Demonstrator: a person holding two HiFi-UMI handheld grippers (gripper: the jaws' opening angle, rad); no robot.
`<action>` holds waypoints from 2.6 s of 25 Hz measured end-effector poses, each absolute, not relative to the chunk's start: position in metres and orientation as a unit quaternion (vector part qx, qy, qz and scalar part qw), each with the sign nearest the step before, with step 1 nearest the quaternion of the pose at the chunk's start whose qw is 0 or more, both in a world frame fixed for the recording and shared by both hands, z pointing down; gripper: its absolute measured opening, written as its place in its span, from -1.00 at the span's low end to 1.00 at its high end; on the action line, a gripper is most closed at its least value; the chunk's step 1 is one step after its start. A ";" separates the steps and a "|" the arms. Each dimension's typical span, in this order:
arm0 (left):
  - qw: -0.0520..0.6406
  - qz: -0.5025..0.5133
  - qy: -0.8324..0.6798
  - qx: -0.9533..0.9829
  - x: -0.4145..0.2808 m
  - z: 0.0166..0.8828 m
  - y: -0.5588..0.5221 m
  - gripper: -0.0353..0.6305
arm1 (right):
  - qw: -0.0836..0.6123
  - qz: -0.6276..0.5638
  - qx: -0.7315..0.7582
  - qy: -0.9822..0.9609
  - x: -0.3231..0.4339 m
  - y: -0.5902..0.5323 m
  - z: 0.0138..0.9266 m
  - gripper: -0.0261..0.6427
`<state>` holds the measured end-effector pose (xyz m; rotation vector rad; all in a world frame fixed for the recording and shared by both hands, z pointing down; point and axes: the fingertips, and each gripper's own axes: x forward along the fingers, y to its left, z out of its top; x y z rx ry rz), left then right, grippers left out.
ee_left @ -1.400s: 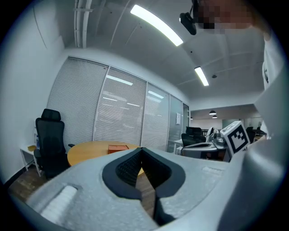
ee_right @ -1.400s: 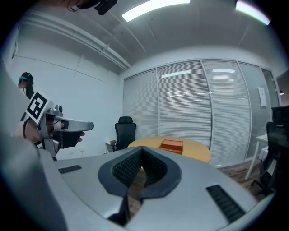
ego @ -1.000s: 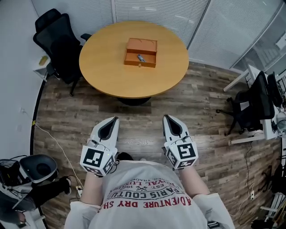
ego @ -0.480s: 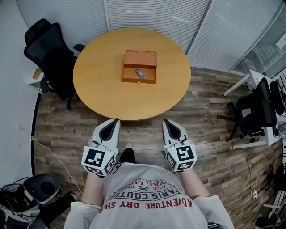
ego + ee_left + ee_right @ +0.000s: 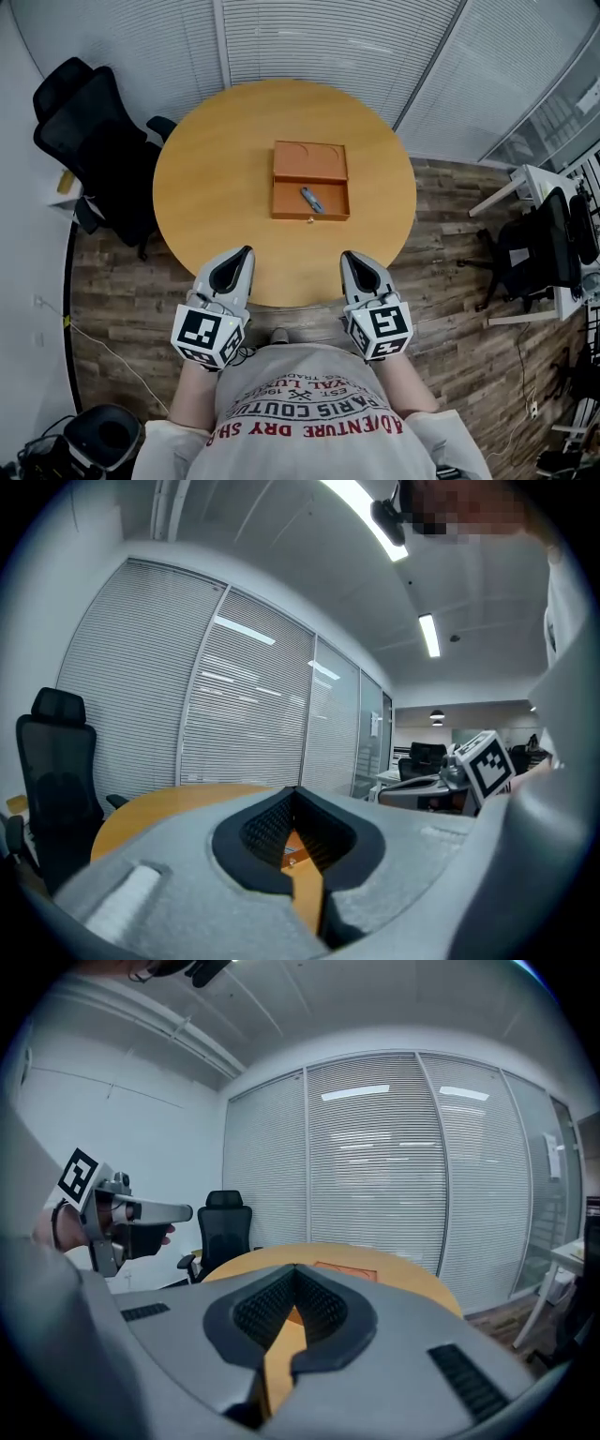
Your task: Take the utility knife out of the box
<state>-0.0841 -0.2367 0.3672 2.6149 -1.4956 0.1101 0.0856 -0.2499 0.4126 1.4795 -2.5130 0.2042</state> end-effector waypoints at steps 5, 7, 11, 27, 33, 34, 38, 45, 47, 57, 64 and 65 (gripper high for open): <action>0.076 0.028 -0.501 0.862 -0.105 0.376 -0.273 -0.91 | 0.125 0.079 0.496 -0.856 0.062 -0.285 0.422 -0.90; 0.082 0.029 -0.504 0.859 -0.109 0.382 -0.284 -0.91 | 0.128 0.080 0.492 -0.857 0.058 -0.298 0.425 -0.90; 0.087 0.034 -0.508 0.856 -0.106 0.388 -0.308 -0.91 | 0.137 0.083 0.487 -0.859 0.059 -0.327 0.435 -0.90; 0.110 0.057 -0.541 0.832 -0.075 0.426 -0.421 -0.91 | 0.264 0.148 0.396 -0.867 0.071 -0.454 0.523 -0.89; 0.123 0.065 -0.546 0.826 -0.074 0.463 -0.442 -0.91 | 0.347 0.181 0.353 -0.850 0.069 -0.475 0.587 -0.61; 0.125 0.067 -0.547 0.825 -0.073 0.467 -0.446 -0.91 | 0.358 0.188 0.346 -0.846 0.069 -0.478 0.597 -0.57; 0.135 0.079 -0.550 0.820 -0.074 0.484 -0.457 -0.91 | 0.397 0.198 0.328 -0.834 0.067 -0.493 0.629 -0.46; 0.164 0.091 -0.557 0.809 -0.083 0.507 -0.463 -0.91 | 0.444 0.215 0.299 -0.817 0.050 -0.516 0.666 -0.42; 0.174 0.090 -0.560 0.805 -0.089 0.512 -0.463 -0.91 | 0.457 0.225 0.297 -0.808 0.046 -0.519 0.675 -0.42; 0.197 0.088 -0.562 0.799 -0.107 0.525 -0.467 -0.91 | 0.529 0.216 0.279 -0.772 0.043 -0.518 0.699 -0.50; 0.200 0.088 -0.548 0.808 -0.101 0.528 -0.468 -0.91 | 0.527 0.204 0.269 -0.780 0.040 -0.519 0.701 -0.50; 0.200 0.089 -0.548 0.808 -0.101 0.528 -0.467 -0.91 | 0.525 0.205 0.270 -0.781 0.040 -0.519 0.701 -0.50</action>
